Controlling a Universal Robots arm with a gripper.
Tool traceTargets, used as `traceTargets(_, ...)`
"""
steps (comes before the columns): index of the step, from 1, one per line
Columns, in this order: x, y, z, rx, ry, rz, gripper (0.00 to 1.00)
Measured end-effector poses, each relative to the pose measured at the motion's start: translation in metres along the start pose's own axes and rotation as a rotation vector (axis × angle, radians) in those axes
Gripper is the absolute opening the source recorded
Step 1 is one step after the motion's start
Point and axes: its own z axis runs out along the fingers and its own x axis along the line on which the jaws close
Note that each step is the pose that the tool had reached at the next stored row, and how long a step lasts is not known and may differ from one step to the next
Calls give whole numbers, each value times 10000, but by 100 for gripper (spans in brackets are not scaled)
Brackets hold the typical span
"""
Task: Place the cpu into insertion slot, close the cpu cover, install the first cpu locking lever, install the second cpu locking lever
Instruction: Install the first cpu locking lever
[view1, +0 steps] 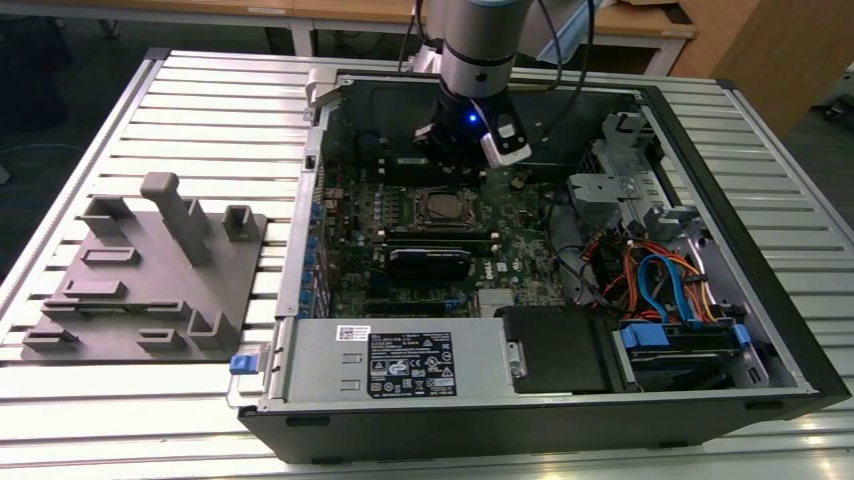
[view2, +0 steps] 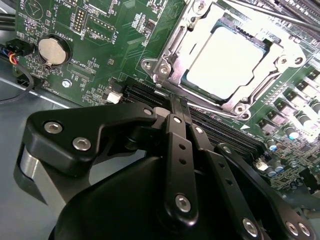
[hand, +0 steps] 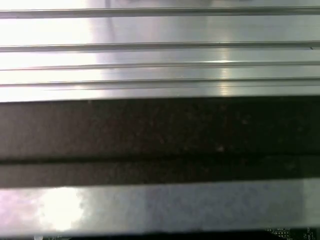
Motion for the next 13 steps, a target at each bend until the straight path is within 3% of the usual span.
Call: traceTargets(13, -11, -4, 33, 5, 1, 0, 10)
